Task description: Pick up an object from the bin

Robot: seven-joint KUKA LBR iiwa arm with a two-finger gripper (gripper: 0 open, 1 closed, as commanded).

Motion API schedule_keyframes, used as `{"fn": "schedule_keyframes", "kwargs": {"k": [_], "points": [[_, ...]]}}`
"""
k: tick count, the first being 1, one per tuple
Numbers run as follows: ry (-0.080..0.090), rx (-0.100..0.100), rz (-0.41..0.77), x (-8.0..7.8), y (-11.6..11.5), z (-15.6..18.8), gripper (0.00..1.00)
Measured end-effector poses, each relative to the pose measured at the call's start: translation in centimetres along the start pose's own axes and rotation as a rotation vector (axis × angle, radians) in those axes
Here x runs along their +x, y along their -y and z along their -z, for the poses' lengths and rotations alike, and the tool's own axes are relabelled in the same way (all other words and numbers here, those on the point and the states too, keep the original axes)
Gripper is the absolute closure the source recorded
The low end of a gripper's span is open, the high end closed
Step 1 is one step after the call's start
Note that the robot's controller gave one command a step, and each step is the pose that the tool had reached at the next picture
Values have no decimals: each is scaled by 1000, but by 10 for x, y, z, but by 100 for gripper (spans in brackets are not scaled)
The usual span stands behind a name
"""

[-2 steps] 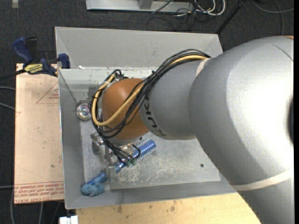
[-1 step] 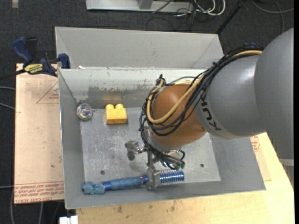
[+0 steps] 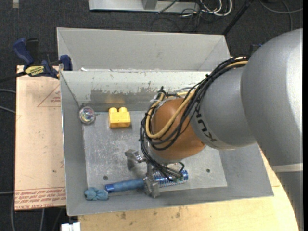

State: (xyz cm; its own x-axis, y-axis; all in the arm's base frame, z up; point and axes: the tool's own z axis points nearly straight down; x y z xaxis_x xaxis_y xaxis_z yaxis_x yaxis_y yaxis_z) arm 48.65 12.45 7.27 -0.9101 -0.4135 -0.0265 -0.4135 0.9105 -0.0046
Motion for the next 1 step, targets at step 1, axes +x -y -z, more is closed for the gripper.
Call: {"fn": "schedule_keyframes", "kwargs": {"k": [1], "points": [[-24, -5, -1, 6, -2, -3, 100]]}}
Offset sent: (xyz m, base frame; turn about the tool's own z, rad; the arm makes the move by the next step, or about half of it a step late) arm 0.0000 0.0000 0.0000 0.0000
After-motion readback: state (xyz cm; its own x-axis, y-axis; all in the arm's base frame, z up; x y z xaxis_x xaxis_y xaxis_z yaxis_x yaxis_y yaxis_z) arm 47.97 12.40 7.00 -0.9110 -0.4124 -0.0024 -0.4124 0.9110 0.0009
